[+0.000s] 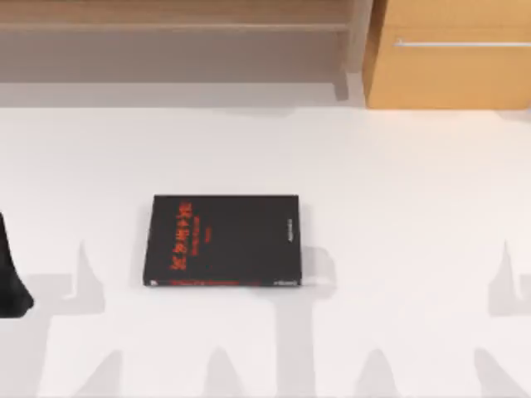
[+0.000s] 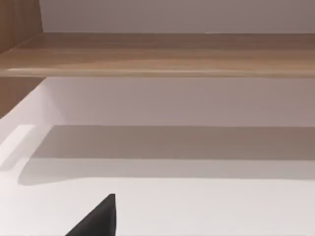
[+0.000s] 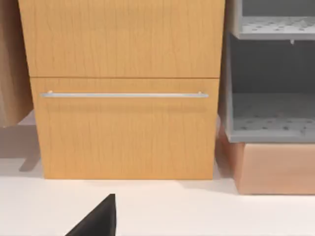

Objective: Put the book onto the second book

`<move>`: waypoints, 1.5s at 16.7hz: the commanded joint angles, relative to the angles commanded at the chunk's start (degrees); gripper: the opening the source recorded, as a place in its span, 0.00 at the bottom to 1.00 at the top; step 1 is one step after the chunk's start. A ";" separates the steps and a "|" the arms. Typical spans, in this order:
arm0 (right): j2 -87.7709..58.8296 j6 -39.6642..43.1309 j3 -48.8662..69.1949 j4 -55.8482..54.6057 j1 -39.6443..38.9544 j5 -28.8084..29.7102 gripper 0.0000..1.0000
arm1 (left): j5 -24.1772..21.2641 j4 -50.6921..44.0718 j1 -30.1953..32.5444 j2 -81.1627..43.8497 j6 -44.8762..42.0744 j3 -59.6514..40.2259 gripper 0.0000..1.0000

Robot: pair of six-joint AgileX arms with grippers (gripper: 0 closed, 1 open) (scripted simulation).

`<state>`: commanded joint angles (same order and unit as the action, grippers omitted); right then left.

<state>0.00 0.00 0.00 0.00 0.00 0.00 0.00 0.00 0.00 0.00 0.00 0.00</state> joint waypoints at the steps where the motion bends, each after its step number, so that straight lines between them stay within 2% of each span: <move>1: 0.00 0.00 0.00 0.00 0.00 0.00 1.00 | 0.00 0.00 0.00 0.00 0.00 0.00 1.00; 5: -3.42 0.02 2.54 -1.07 0.97 -0.81 1.00 | 0.00 0.00 0.00 0.00 0.00 0.00 1.00; 9: -15.76 0.09 11.89 -4.63 4.13 -3.78 1.00 | 0.00 0.00 0.00 0.00 0.00 0.00 1.00; 25: -94.91 0.41 68.44 -26.60 23.55 -22.19 1.00 | 0.00 0.00 0.00 0.00 0.00 0.00 1.00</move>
<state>-94.91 0.41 68.44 -26.60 23.55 -22.19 0.00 0.00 0.00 0.00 0.00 0.00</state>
